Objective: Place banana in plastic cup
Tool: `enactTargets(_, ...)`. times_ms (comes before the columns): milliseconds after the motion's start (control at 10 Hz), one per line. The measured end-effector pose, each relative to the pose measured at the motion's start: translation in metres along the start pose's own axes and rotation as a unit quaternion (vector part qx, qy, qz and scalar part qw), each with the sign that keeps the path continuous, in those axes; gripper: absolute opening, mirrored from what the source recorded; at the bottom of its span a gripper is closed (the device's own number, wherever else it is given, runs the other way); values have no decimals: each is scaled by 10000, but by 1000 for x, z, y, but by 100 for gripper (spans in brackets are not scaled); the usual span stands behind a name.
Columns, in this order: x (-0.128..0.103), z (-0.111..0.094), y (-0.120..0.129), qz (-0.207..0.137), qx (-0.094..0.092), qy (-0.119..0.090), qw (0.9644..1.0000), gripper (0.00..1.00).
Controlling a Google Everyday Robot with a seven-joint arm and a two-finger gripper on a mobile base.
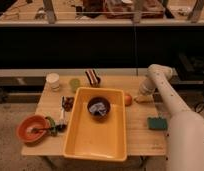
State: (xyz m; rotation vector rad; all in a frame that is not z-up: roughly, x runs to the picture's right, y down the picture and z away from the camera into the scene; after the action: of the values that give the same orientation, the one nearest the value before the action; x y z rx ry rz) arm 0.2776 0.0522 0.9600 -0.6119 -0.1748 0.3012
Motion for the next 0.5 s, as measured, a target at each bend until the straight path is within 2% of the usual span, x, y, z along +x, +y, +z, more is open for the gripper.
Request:
enactTargets(100,-1,-9,-2,30,50,-55,10000,0)
enactTargets(300,-7,-46,-9,51,252,-220,9994,0)
enactTargets(500,-21,-98,-17,17,513,-471,9976,0)
